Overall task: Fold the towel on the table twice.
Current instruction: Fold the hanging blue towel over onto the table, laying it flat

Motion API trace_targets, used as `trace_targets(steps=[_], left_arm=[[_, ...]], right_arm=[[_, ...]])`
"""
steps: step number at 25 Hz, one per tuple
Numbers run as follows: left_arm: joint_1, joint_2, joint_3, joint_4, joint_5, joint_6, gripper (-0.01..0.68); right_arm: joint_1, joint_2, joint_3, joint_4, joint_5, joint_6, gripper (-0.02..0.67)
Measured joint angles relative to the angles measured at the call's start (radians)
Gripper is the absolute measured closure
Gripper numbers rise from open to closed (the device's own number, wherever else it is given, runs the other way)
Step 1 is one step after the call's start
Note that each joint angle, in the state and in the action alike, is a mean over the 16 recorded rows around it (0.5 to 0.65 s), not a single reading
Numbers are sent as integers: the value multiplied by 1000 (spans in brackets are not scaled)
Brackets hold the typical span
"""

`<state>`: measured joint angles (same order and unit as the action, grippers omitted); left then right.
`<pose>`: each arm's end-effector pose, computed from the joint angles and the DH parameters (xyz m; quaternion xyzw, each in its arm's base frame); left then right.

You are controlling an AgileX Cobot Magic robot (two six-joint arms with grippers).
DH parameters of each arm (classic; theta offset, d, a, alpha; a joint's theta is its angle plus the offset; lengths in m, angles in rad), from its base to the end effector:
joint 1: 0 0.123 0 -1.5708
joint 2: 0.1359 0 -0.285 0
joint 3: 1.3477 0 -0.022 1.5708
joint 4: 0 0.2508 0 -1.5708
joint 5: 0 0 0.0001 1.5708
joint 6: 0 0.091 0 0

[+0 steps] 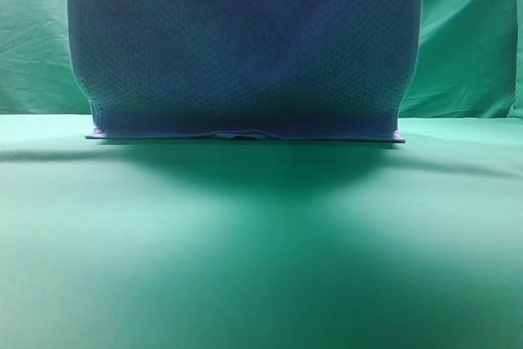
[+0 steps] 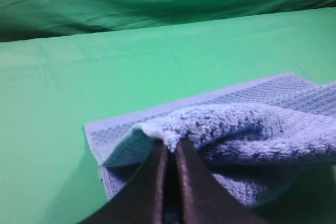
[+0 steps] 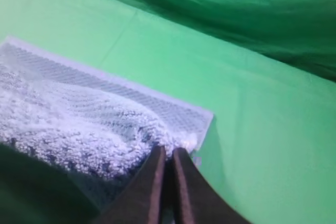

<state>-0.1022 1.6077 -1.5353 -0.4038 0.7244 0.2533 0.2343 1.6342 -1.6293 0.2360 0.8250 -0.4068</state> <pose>0.3640 -0.0612 0.3750 0.0777 0.8906 -0.1521 0.4216 0.3576 0.1014 0.3851 -0.2501 0.8749 0.0765 0.4076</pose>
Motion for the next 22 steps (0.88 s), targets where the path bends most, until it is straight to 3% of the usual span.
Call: trace_targets(steps=[8, 22], left_arm=[[0, -180, 259, -63, -34, 15, 673], [0, -532, 592, -161, -7, 52, 673]], right_arm=[[30, -170, 259, 5, -55, 5, 649], [118, -447, 550, 4, -53, 28, 649]])
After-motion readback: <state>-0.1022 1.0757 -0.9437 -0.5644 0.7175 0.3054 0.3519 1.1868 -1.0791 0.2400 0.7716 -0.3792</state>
